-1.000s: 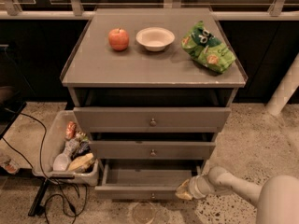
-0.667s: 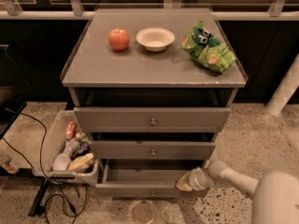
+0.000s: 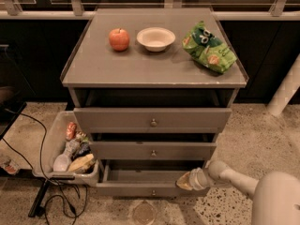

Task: Close bottom drawer

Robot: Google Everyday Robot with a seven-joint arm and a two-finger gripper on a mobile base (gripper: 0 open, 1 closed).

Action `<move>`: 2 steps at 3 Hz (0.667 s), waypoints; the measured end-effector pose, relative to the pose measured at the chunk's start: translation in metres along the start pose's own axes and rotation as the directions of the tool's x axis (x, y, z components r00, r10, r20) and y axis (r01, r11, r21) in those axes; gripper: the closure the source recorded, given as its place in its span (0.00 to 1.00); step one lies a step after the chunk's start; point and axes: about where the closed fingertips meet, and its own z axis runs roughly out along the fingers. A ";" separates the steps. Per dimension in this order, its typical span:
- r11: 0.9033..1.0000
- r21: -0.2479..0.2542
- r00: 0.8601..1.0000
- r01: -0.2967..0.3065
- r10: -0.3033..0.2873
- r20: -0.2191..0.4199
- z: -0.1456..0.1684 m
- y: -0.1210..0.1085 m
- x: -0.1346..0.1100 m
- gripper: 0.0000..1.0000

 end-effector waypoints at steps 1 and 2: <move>1.000 -0.013 1.000 0.000 0.000 0.004 -0.011 0.008 -0.003 0.69; 0.995 -0.092 0.998 0.029 -0.024 0.056 -0.050 0.050 -0.011 0.92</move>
Offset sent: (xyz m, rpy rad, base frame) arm -0.1490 -0.0169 0.1057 0.1887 0.1023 0.2002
